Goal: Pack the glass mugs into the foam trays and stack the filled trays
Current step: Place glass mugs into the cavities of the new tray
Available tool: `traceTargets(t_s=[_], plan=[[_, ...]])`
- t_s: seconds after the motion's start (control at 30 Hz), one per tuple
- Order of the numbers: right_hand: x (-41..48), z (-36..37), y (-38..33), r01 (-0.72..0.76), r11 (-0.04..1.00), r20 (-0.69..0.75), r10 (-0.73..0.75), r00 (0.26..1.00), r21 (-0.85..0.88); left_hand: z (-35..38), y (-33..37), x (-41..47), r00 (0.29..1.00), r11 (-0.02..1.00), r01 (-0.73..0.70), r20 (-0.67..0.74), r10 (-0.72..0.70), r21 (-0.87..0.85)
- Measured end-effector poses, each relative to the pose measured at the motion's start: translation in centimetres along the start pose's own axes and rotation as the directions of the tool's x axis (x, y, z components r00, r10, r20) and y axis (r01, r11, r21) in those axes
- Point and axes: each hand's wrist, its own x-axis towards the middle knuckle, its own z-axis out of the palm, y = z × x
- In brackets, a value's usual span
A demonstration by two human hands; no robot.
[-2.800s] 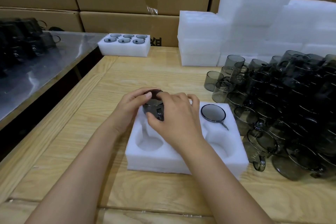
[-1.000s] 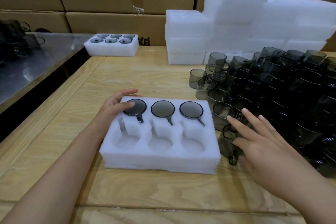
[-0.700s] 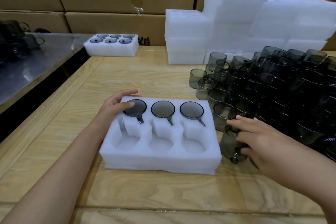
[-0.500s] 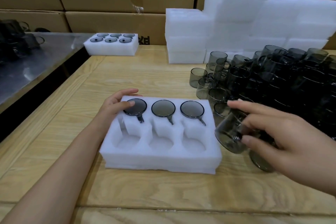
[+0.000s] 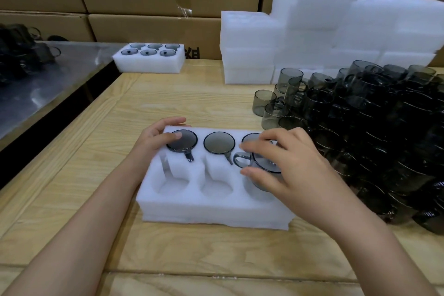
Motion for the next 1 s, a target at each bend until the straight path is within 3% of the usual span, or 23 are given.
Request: traceTargets(t_s=[0.2,0.5,0.7,1.0], plan=[[-0.4,-0.4,0.9,0.084,0.996,0.147,-0.09,0.985,0.042,0.0,0.0,-0.2,1.0,0.999,0.011,0.028,-0.01,-0.041],[-0.3,0.2,0.1,-0.085,0.987,-0.045,0.092,0.995,0.138,0.1,0.0,-0.1,0.999,0.998,-0.004,0.044,0.006,-0.059],[0.0,-0.1,0.0,-0.105,0.994,0.063,0.106,0.992,-0.012,0.0,-0.1,0.0,0.999,0.999,-0.009,0.038,0.011,-0.049],[0.0,0.7,0.3,0.034,0.997,0.238,-0.015,0.971,-0.076,-0.1,-0.2,0.1,0.999,0.999,-0.014,0.049,0.015,-0.036]])
